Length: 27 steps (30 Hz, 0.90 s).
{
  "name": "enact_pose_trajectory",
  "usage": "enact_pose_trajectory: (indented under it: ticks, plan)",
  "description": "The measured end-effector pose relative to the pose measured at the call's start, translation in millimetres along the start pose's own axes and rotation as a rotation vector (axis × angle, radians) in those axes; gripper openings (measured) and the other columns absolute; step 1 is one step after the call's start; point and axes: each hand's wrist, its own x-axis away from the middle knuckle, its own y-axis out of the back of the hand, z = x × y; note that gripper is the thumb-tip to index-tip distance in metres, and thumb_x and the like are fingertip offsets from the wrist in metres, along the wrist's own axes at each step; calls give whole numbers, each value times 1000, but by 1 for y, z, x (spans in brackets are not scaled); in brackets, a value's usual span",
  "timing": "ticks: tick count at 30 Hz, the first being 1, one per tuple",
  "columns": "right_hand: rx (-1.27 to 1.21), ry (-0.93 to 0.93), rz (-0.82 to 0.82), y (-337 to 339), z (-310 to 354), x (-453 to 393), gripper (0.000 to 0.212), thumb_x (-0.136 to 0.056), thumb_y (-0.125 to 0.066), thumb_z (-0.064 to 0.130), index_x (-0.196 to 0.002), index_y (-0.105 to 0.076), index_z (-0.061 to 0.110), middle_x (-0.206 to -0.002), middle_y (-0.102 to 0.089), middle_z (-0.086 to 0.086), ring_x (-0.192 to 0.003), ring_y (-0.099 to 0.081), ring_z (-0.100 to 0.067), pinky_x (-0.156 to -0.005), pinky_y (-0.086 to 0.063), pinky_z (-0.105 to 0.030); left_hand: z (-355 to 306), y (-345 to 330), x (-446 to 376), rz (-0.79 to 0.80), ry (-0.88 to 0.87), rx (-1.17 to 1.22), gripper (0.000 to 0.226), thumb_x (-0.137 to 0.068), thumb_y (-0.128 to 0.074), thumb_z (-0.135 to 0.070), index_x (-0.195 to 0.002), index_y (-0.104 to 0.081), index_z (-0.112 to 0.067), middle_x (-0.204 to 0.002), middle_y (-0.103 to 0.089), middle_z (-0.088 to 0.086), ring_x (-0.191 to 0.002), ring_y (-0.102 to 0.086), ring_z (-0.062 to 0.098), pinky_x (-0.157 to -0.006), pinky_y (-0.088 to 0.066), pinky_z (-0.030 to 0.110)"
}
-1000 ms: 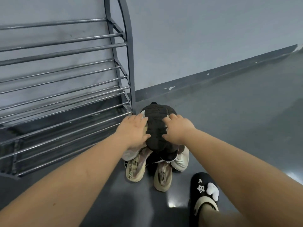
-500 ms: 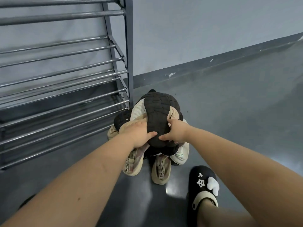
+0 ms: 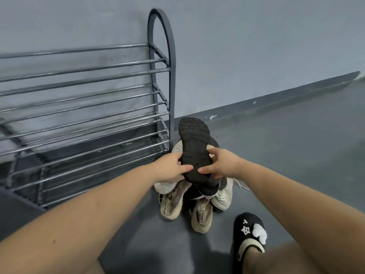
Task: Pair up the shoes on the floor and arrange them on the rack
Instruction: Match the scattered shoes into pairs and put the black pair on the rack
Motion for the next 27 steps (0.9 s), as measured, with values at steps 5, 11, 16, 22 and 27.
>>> enact_pose_trajectory:
  ticks: [5, 11, 16, 22, 27]
  plan:
    - [-326, 11, 69, -8, 15, 59, 50, -83, -71, 19, -128, -47, 20, -102, -67, -5, -83, -66, -23, -88, -54, -41, -19, 16, 61, -58, -74, 183, 42, -90, -61, -18, -131, -53, -19, -125, -62, -1, -115, -58, 14, -106, -41, 34]
    - [-506, -23, 182, -57, 17, 104, 37, -88, -61, 40, -118, -56, 18, -105, -65, -7, -95, -67, -29, -93, -51, -43, -3, 3, 143, -170, -89, 295, 42, -86, -66, -12, -125, -56, -24, -120, -63, -6, -114, -59, 12, -106, -42, 36]
    - [-549, -119, 204, -79, 16, 116, 40, -83, -57, 57, -100, -59, 21, -105, -66, -10, -93, -66, -28, -77, -55, -35, -7, -13, 169, -308, -51, 369, 61, -76, -77, -19, -133, -52, -23, -120, -61, -6, -107, -59, 10, -96, -47, 27]
    - [-588, -158, 191, -81, 6, 123, 60, -77, -66, 56, -120, -58, 15, -114, -63, -14, -102, -64, -30, -83, -54, -41, -14, -40, 173, -368, -160, 222, 75, -68, -82, -30, -134, -47, -30, -128, -53, -10, -90, -62, 8, -92, -48, 27]
    - [-690, -144, 159, -69, 2, 123, 50, -80, -67, 42, -118, -59, 10, -107, -65, -14, -94, -65, -31, -78, -54, -42, -13, -38, 166, -330, -228, 356, 67, -78, -75, -28, -137, -43, -30, -131, -54, -10, -111, -54, 8, -103, -41, 28]
